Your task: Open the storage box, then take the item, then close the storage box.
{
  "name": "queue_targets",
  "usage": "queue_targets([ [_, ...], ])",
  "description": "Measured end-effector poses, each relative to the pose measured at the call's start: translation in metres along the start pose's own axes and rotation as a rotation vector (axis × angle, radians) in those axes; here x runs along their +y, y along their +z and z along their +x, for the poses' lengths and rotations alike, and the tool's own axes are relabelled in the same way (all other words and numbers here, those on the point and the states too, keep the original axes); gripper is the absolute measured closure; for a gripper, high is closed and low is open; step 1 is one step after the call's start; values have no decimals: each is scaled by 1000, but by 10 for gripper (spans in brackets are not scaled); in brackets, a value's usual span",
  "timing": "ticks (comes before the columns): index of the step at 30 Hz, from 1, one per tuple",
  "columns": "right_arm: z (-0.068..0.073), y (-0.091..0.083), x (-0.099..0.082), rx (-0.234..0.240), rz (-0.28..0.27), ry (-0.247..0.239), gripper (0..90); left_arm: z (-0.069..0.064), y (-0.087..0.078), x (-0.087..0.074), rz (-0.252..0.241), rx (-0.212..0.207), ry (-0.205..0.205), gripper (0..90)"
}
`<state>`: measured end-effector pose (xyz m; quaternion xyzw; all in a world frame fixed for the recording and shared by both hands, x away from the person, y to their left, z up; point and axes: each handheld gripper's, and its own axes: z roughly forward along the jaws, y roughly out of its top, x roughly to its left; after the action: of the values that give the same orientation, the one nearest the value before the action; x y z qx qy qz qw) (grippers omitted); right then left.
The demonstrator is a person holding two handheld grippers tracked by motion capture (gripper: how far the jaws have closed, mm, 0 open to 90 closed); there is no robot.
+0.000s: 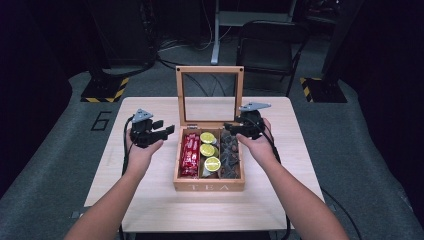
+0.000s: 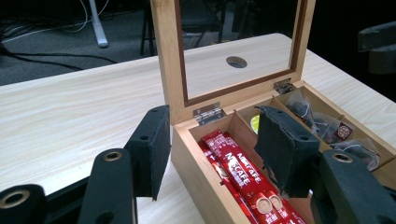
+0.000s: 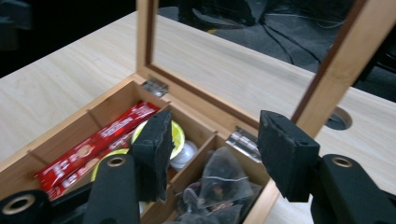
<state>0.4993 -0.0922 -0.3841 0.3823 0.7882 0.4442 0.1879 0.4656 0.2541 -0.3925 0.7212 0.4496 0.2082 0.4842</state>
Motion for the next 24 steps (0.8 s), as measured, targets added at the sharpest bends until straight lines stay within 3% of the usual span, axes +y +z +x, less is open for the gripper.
queue_targets([
  [6,19,-3,-11,39,8,-26,450,-1,-1,0,0,-3,2,448],
  [16,36,1,-30,73,36,-57,425,-3,-1,1,-2,-7,8,449],
  [24,52,4,-49,139,72,-85,376,-4,-2,1,11,-13,24,449],
])
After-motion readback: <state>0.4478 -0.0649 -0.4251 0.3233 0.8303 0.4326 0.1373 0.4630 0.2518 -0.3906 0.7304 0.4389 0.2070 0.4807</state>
